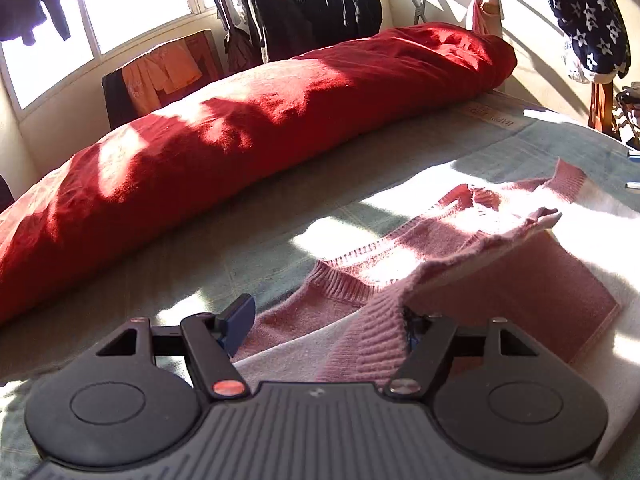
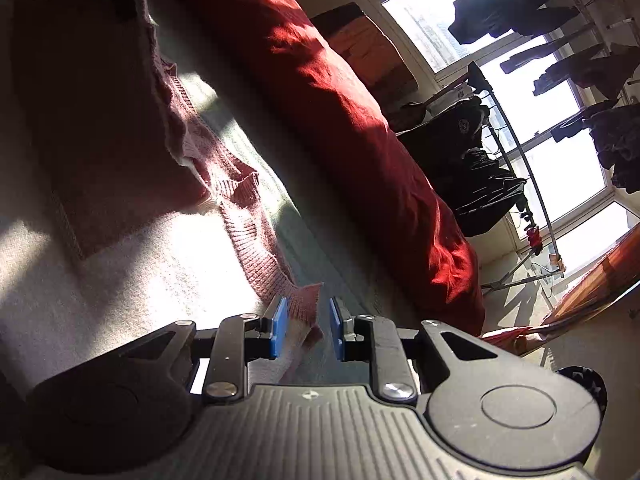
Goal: Fold clothes
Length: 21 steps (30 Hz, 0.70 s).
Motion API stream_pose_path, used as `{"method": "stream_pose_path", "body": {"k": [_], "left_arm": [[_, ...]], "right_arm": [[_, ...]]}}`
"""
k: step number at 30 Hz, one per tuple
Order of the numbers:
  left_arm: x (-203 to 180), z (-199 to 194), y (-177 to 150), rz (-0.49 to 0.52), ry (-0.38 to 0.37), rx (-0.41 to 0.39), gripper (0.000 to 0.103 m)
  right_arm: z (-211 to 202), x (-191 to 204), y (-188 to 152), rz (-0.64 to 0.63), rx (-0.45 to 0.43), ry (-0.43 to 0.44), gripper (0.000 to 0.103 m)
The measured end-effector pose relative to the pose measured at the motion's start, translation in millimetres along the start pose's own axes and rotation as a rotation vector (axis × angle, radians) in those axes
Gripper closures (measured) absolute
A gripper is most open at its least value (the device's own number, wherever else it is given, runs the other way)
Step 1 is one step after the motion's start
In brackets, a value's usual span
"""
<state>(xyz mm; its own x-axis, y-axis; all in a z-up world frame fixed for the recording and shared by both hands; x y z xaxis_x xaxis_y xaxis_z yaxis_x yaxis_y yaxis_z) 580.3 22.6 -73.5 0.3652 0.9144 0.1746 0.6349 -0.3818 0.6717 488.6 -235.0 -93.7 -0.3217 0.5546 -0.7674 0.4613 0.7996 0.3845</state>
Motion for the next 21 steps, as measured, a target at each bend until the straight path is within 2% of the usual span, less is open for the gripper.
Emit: {"method": "stream_pose_path", "body": {"k": [4,11,12,14,17,19,21], "left_arm": [[16.4,-1.5,-1.9,-0.144,-0.095,0.023,0.032],[41.8,-28.2,7.7,-0.237,-0.126,-0.021,0.033],[40.9,-32.0,7.5,-0.229,-0.147,-0.017,0.033],[21.2,-39.2,-2.2,-0.121,-0.243,0.029,0.032],[-3.2,-40.9,-25.0,-0.006,-0.324,0.093,0.031],[-9.3,-34.0,-42.5,0.011,-0.323,0.118,0.031],[-1.7,-20.9,-52.2,-0.051,-0.296,0.14,0.031]], "right_arm": [[-22.8,10.4,-4.8,-0.058,-0.031,0.032,0.078],[-47.8,30.2,5.0,-0.062,-0.078,0.107,0.078],[-51.0,33.6,6.9,-0.062,-0.086,0.124,0.078],[-57.3,41.4,10.3,-0.07,-0.102,0.158,0.078],[-68.1,54.0,12.9,-0.082,-0.121,0.212,0.078],[-73.9,62.0,12.8,-0.101,-0.128,0.231,0.078],[-77.7,68.8,10.9,-0.124,-0.128,0.233,0.075]]}}
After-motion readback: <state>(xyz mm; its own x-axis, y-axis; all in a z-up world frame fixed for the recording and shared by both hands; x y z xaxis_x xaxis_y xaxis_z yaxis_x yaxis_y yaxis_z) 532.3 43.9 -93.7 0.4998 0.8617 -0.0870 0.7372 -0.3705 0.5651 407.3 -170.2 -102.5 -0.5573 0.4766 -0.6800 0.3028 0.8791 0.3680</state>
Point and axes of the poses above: each gripper's, at about its wrist camera, not at the fingertips, and z roughly the way its jaws point, x to its left, y to its top, the point moved 6 cm from there along z, roughly the way its jaws point, and after that the axes turned 6 degrees about x, right-handed, at the moved point
